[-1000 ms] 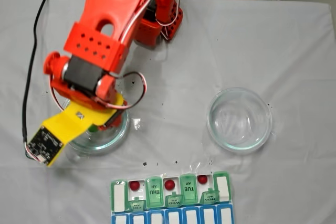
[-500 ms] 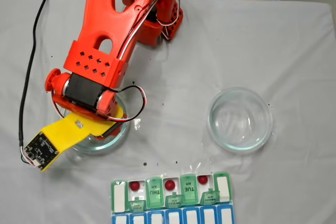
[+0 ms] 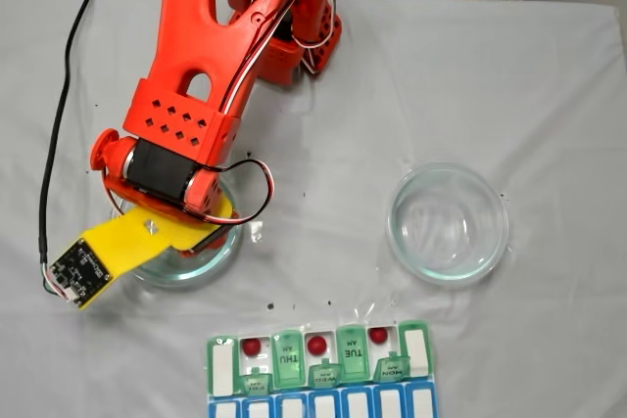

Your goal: Sort medicines into box.

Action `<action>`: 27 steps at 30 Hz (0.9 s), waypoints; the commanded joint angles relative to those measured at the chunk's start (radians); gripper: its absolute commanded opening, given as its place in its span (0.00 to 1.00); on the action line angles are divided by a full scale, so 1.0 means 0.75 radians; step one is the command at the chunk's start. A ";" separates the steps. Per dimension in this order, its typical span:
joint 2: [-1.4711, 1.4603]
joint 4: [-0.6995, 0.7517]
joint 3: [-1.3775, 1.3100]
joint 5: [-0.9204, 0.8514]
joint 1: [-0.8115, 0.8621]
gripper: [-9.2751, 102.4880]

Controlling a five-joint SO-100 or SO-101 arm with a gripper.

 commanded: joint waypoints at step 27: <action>0.027 -0.129 0.078 0.045 -0.045 0.21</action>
